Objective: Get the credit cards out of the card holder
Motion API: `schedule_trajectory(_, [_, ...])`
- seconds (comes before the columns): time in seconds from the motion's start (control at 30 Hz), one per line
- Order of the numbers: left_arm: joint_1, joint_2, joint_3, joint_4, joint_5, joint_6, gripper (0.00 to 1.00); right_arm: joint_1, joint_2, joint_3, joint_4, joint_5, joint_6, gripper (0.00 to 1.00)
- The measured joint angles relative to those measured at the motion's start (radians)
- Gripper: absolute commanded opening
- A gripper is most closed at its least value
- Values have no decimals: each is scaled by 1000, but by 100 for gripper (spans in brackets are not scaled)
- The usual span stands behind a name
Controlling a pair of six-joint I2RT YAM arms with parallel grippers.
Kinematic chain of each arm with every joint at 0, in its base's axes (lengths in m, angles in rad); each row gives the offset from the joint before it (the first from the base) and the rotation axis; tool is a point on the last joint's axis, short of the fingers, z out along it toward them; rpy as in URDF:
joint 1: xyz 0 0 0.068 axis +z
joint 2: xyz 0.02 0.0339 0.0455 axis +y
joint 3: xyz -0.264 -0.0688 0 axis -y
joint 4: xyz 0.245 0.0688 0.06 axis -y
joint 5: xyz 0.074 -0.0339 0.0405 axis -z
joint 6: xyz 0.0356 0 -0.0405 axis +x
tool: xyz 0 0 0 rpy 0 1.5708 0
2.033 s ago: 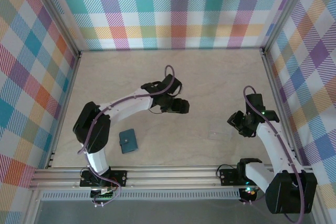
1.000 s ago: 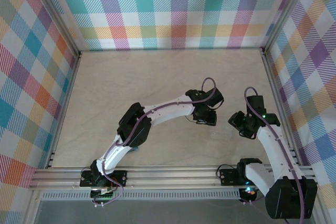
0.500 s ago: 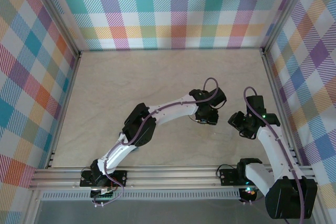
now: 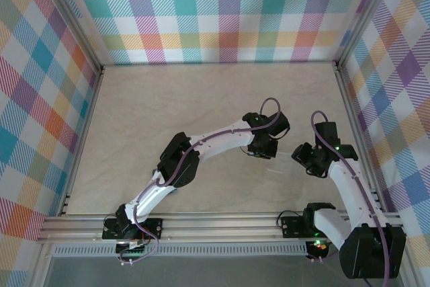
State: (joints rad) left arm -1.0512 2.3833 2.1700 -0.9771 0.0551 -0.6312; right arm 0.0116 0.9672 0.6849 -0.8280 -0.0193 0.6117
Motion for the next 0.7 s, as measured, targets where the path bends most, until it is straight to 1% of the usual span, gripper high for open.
schedule_trajectory(0.17, [17,-31,-42,-14,-27,32,3,4,52,27,19,-34,1,49])
schedule_trajectory(0.3, [51,-85,-123,-24,-50,70,1,57,130,67,48,-49,7,50])
schedule_trajectory(0.47, [150,-147,-196,-47,-83,117,1,173,279,161,92,-49,28,49])
schedule_trajectory(0.7, [330,-221,-245,-69,-124,180,1,323,495,340,138,-33,68,50])
